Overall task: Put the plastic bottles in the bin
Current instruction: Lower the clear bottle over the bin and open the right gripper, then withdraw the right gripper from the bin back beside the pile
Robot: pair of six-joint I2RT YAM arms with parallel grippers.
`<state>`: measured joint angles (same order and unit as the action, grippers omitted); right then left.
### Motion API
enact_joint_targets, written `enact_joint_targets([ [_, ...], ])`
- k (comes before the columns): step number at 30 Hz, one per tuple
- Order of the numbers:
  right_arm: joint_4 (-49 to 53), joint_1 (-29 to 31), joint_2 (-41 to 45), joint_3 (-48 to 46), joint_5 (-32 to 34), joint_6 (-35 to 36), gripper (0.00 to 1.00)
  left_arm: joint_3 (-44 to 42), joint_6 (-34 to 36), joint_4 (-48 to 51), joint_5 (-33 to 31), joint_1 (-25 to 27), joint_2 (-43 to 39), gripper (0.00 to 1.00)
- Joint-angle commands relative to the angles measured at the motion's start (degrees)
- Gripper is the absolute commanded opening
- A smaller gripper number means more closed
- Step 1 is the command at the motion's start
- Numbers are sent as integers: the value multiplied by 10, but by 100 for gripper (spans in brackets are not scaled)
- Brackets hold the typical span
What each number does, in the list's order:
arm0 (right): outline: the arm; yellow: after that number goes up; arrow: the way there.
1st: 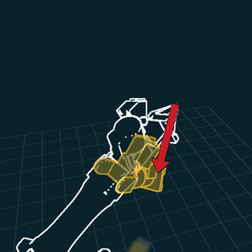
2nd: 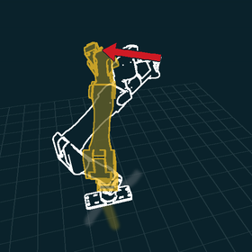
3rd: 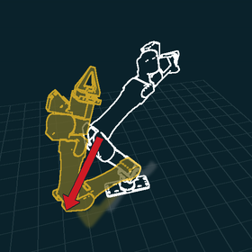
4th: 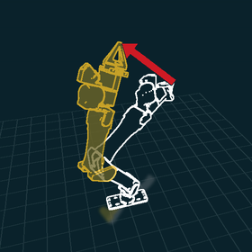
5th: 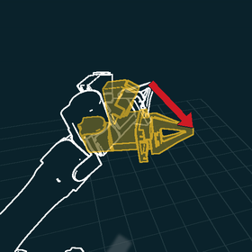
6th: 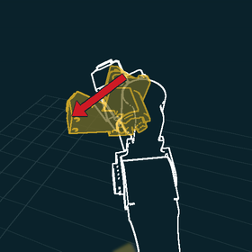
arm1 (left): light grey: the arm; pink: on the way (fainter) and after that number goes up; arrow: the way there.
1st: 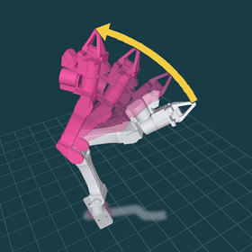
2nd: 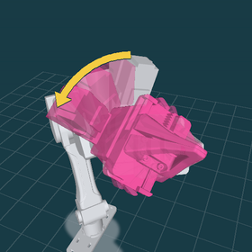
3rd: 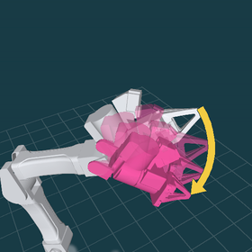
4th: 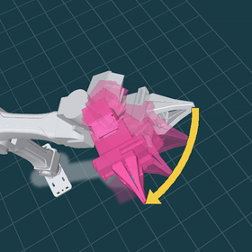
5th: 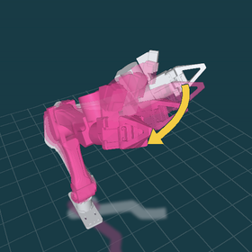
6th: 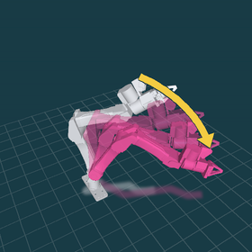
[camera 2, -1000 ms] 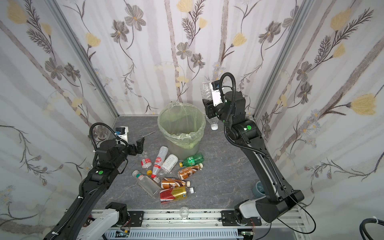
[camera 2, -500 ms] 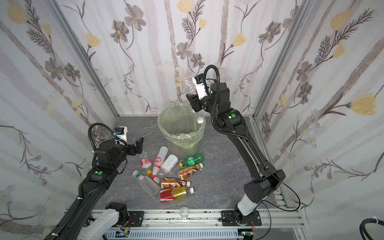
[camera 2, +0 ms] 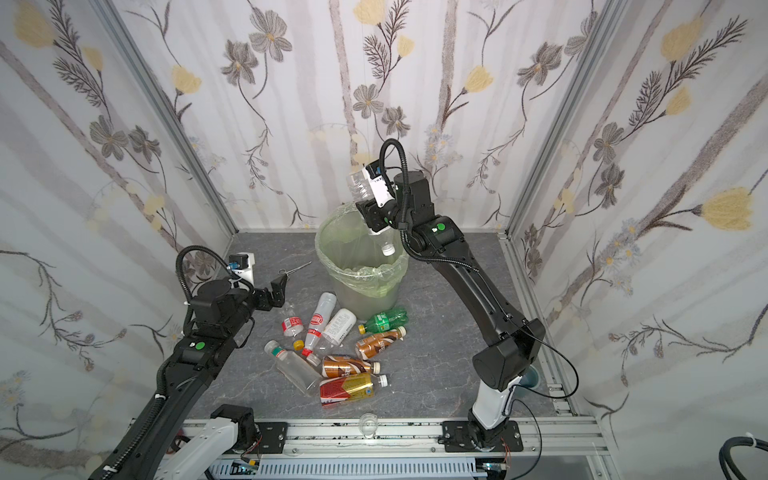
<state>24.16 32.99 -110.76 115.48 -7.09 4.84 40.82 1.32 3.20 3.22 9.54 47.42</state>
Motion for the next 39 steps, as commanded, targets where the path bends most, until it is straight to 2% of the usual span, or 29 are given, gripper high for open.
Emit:
enact_joint_targets([
  [1,22,7,-11,4,3,17,58,1,-1,-13,3,-1,0,100],
  [11,75,16,-30,4,14,28,62,1,-1,-13,3,-2,0,100],
  [23,115,22,-14,4,28,29,80,2,-2,-13,5,-2,1,100],
  [27,128,22,3,4,44,24,84,2,-2,-13,5,-2,1,100],
  [34,149,22,60,-6,59,-2,85,1,-2,-13,5,-2,1,100],
  [39,133,22,142,-96,70,-22,85,1,-2,-13,5,-2,1,100],
])
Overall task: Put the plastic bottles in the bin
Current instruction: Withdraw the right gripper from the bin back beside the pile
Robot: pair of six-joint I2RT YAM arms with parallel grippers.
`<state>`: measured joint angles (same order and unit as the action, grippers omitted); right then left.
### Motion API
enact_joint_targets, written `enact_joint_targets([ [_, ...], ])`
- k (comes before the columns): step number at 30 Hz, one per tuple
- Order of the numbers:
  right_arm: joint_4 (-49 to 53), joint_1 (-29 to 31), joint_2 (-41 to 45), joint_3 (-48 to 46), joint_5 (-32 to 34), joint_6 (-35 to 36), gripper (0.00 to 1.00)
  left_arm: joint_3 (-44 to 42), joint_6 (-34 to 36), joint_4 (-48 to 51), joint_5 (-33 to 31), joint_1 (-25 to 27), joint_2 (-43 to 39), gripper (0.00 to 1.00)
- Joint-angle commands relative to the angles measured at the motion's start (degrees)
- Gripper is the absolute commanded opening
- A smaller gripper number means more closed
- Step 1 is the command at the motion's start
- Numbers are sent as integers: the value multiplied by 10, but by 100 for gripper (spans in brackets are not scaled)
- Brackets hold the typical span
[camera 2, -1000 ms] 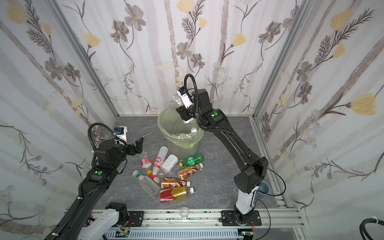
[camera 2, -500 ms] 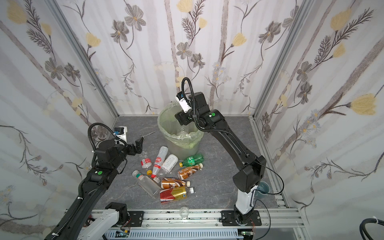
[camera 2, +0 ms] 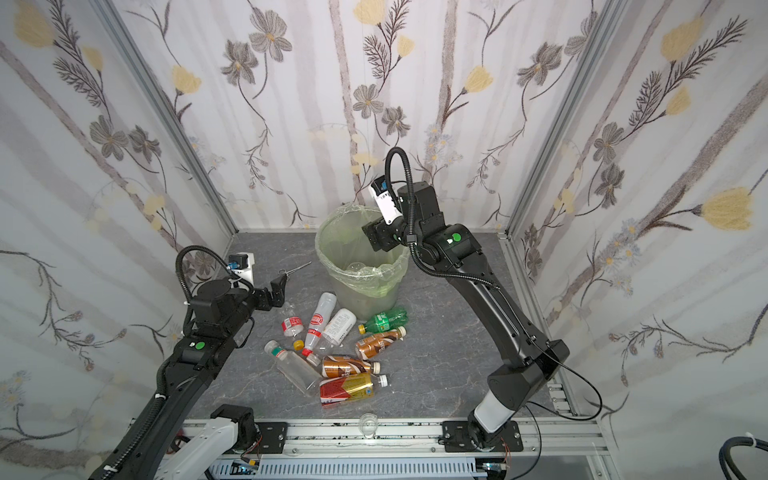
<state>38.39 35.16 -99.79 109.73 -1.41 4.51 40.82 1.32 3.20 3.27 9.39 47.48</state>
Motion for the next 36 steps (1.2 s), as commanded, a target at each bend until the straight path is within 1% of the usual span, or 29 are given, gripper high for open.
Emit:
enact_joint_targets([
  [1,-16,1,51,-63,14,-22,84,1,-2,-13,4,-1,0,100],
  [6,-64,0,168,-221,24,-37,84,2,-3,-13,5,-2,3,100],
  [8,-79,-3,201,-279,29,-50,84,2,-2,-13,5,-2,4,100],
  [12,-91,-14,232,-372,15,-84,83,2,-3,-13,8,-2,4,100],
  [16,-103,-17,240,-444,7,-104,83,2,-3,-13,9,-2,3,100],
  [21,-150,-27,247,-525,-39,-147,78,1,-3,-13,8,-2,1,100],
  [23,-167,-28,246,-548,-46,-157,77,1,-4,-13,8,-2,0,100],
  [28,-217,-30,233,-596,-64,-190,74,2,-4,-13,10,-2,1,100],
  [30,-240,-30,224,-615,-62,-201,74,2,-4,-13,10,-2,0,100],
  [36,-276,-40,192,-639,-72,-224,73,1,-6,-13,16,-1,3,100],
])
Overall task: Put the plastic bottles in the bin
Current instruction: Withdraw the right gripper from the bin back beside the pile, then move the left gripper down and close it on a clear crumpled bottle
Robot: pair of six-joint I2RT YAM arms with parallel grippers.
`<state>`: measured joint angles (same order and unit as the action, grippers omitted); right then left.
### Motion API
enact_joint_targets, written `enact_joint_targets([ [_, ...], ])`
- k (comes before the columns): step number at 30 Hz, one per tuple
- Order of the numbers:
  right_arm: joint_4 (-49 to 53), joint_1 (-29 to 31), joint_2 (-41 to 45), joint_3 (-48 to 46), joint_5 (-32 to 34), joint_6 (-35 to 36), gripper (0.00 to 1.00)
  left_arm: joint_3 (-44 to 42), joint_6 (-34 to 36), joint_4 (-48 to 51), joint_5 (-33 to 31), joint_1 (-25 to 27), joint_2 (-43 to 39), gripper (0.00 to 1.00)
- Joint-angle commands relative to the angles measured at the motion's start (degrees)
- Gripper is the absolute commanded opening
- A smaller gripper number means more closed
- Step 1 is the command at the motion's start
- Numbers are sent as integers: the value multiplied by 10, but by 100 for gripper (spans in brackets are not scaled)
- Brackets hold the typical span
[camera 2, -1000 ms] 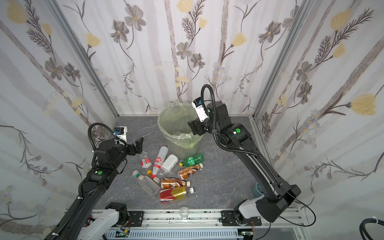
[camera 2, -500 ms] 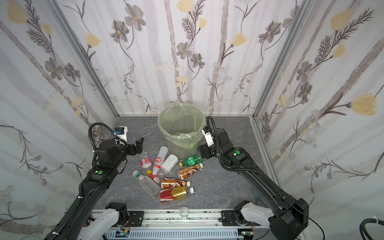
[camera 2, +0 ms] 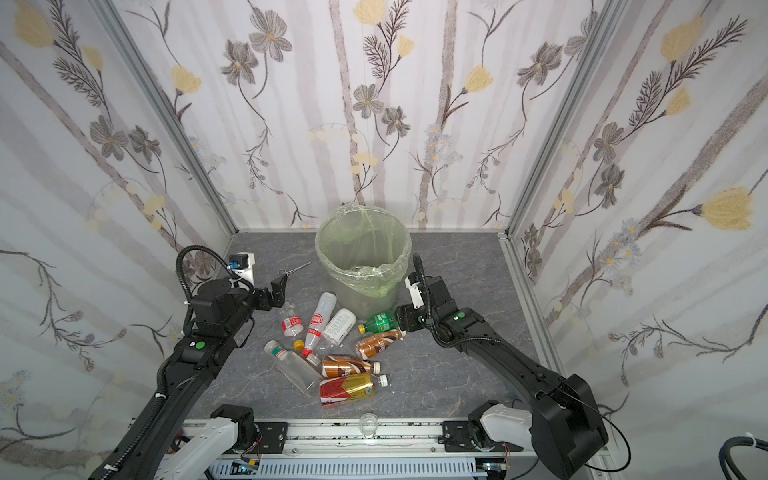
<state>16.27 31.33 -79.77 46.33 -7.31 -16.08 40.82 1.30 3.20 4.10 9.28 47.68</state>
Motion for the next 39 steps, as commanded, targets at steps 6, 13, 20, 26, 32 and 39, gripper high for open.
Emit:
enact_joint_targets([
  [6,-57,-13,3,-20,-14,-20,73,16,-28,25,5,3,1,100],
  [13,-58,-31,36,-47,-19,-14,74,46,-87,132,-28,3,49,100],
  [20,-58,-44,78,-51,-20,10,77,48,-188,177,-67,3,78,100],
  [26,-63,-54,104,-44,-20,13,79,22,-268,190,-34,5,108,100],
  [32,-69,-60,128,-36,-29,19,80,-5,-308,190,-52,10,117,97],
  [39,-90,-64,134,-35,-47,23,80,-13,-327,182,-56,21,178,91],
])
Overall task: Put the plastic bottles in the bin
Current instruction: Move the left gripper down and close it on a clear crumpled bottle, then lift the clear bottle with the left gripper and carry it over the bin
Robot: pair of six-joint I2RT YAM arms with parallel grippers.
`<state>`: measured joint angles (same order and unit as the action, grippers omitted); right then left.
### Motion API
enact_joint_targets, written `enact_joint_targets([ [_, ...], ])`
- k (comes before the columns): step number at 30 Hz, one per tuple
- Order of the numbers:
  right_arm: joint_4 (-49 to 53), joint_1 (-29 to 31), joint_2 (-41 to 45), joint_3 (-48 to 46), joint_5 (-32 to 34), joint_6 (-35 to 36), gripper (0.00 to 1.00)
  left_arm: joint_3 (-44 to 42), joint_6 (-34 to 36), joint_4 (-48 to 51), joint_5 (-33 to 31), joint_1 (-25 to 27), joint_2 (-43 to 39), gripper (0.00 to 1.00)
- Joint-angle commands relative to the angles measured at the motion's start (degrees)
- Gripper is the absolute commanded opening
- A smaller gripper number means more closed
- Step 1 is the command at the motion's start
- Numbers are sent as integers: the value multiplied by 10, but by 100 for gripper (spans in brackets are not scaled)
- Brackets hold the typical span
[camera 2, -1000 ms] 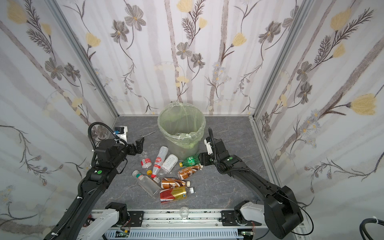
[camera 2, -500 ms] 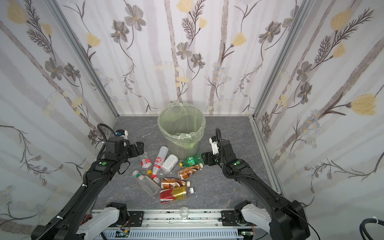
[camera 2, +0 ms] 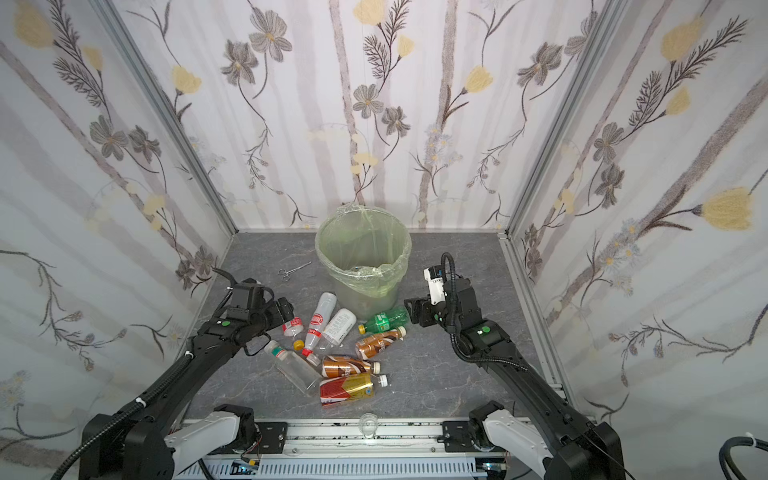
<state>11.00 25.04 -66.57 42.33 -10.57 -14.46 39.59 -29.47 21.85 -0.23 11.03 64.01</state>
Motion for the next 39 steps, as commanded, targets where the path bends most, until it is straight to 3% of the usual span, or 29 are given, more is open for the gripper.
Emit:
enact_joint_targets([
  [1,-40,-1,2,5,-16,9,80,1,-19,-7,-13,5,22,90],
  [12,-50,-8,9,3,-32,7,80,30,-2,-36,-3,10,128,79],
  [21,-42,-10,27,1,-26,7,80,37,6,-60,5,12,197,76],
  [35,-23,-14,42,5,-21,6,80,65,16,-77,-3,12,256,50],
  [39,-16,-15,48,5,-20,7,81,70,17,-77,0,12,252,48],
])
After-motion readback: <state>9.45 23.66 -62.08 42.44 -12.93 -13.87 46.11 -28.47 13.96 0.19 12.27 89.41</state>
